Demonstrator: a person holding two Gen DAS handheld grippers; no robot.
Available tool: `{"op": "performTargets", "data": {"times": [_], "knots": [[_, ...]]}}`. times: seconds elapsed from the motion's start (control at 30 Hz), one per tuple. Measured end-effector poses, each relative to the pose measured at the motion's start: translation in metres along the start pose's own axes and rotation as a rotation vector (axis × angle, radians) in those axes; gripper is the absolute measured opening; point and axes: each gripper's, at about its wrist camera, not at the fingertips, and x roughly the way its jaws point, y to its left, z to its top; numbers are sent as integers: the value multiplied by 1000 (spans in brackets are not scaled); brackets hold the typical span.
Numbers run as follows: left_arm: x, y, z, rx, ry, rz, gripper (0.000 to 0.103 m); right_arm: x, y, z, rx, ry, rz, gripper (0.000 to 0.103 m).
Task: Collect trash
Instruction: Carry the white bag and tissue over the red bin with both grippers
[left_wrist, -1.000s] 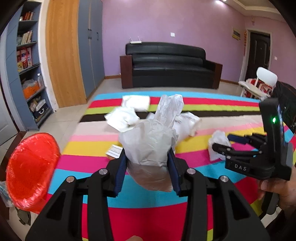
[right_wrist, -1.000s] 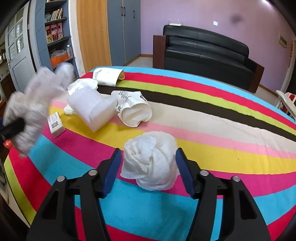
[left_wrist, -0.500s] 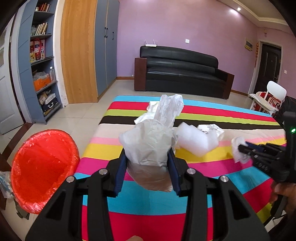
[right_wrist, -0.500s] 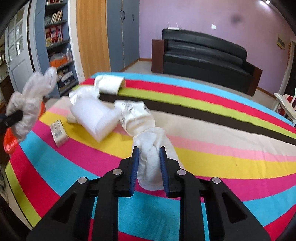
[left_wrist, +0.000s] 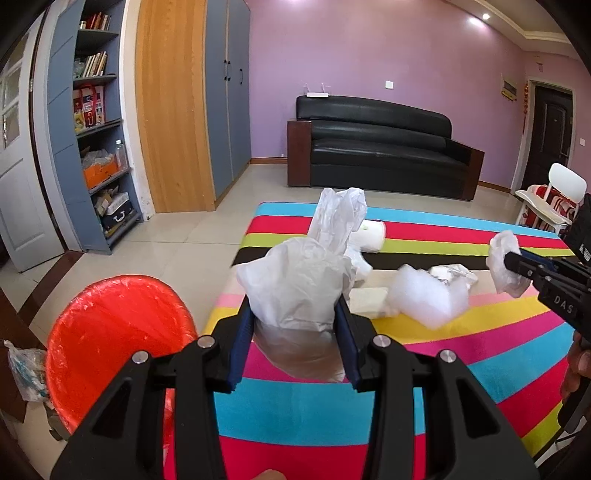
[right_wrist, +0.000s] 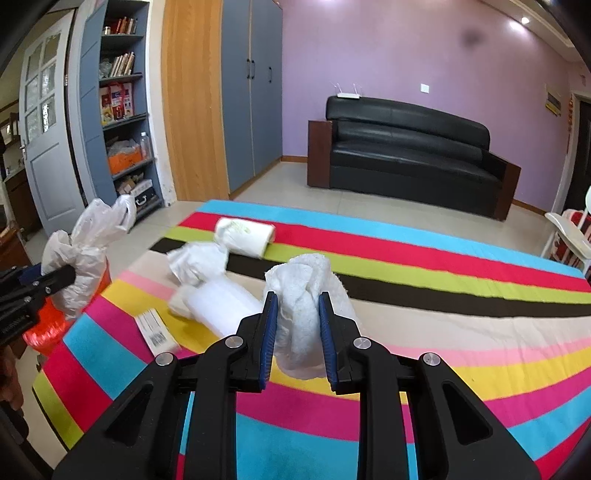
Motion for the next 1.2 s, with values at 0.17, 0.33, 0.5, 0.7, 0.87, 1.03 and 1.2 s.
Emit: {"op": "performTargets", "data": {"times": [0.17, 0.33, 0.5, 0.7, 0.87, 1.03, 1.2], "knots": [[2, 22, 7, -29, 2, 22, 41, 2, 23, 17, -16, -21, 34, 23], [0, 49, 13, -76, -4, 40, 41, 6, 55, 35, -52, -30, 71, 23], [-1, 73, 17, -116, -7, 77, 41, 13, 82, 46, -76, -24, 113, 23], [-1, 106, 15, -153, 13, 145, 41, 25, 114, 61, -119, -14, 178, 23], [-5, 134, 12, -163, 31, 204, 41, 38, 142, 67, -134, -5, 236, 23], [-15, 163, 0, -185, 41, 240, 41, 47, 174, 66, -153, 12, 281, 23], [-30, 188, -6, -213, 27, 257, 41, 45, 207, 67, -173, 9, 316, 23]]}}
